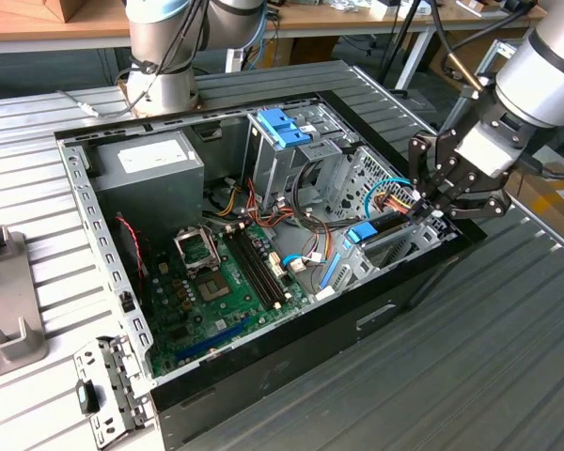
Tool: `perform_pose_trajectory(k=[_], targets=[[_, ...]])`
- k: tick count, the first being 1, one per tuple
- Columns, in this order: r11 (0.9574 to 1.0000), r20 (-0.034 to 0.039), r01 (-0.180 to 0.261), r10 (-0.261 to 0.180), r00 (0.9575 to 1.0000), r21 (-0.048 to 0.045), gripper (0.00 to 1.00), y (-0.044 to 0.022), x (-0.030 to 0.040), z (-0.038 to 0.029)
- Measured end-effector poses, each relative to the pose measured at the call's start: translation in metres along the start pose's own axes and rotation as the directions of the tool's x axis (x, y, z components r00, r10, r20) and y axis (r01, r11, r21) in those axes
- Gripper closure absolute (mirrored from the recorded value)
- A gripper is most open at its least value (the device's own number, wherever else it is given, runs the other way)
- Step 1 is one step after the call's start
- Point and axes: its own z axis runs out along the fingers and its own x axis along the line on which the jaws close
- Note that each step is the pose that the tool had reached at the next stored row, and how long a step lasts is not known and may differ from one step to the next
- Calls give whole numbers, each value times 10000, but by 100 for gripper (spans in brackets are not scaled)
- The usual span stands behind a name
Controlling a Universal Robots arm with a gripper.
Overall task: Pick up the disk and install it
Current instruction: 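Insert the first disk wire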
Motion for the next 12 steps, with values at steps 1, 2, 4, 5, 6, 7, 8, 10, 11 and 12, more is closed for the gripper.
perform_pose_trajectory(k=[1, 2, 4, 5, 6, 7, 8, 10, 11, 12], targets=[[10000, 1, -52, 52, 10000, 6, 82, 2, -2, 1], [9999, 0, -123, 123, 9999, 14, 82, 5, -4, 1], [9995, -2, -319, 319, 9995, 35, 82, 9, -6, 1], [9991, -1, -411, 411, 9992, 45, 82, 10, -7, 2], [9986, -2, -517, 517, 9987, 56, 82, 12, -8, 1], [9982, -3, -599, 599, 9982, 64, 82, 13, -8, 1], [9974, -3, -719, 719, 9974, 78, 82, 14, -9, 2], [9961, -3, -882, 882, 9961, 95, 82, 16, -9, 1], [9953, -3, -968, 968, 9953, 104, 82, 17, -10, 2], [9945, -3, -1042, 1042, 9946, 112, 82, 17, -10, 2]])
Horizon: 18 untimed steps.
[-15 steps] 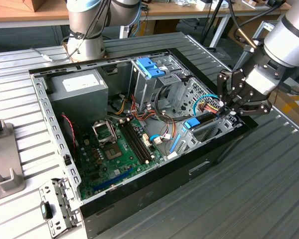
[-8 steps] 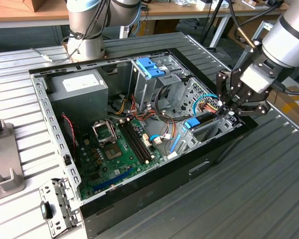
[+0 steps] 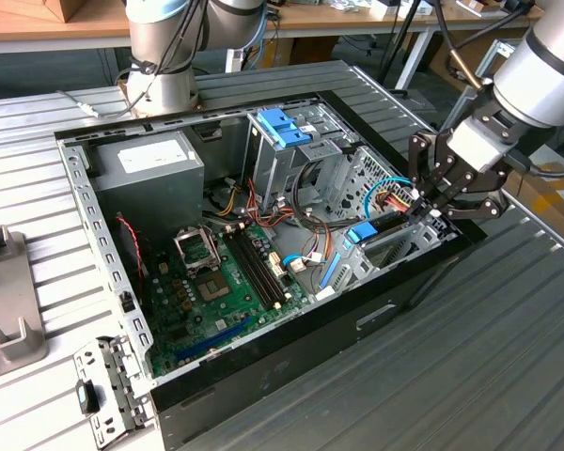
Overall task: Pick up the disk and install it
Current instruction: 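Insert the first disk wire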
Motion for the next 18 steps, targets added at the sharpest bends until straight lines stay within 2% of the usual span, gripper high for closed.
perform_pose_trajectory(k=[8, 18], targets=[[9985, -3, -547, 547, 9985, 59, 82, 1, 0, 0], [9928, -3, -1192, 1192, 9929, 128, 82, 3, -1, 0]])
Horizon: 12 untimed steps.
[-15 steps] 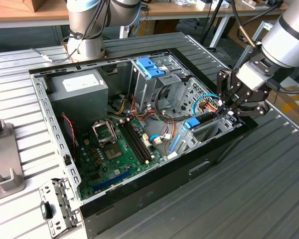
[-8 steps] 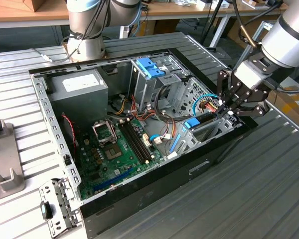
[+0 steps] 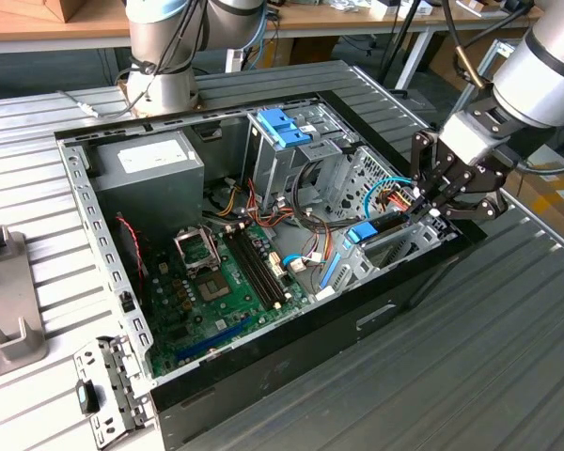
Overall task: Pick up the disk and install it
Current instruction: 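Insert the first disk wire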
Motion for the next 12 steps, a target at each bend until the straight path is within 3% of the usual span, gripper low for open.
perform_pose_trajectory(k=[7, 12], targets=[[9982, -3, -604, 604, 9982, 64, 82, 8, -1, 0], [9975, -5, -706, 706, 9975, 84, 82, 37, -4, -13]])
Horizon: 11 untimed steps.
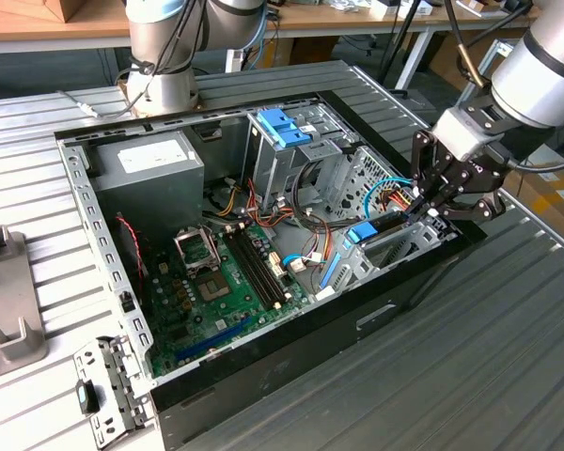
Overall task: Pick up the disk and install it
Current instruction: 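Insert the first disk wire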
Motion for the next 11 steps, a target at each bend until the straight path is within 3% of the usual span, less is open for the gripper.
perform_pose_trajectory(k=[6, 11], targets=[[9999, 0, -115, 115, 9999, 20, 82, 27, -1, -14], [9994, -2, -352, 353, 9994, 46, 82, 102, -3, -15]])
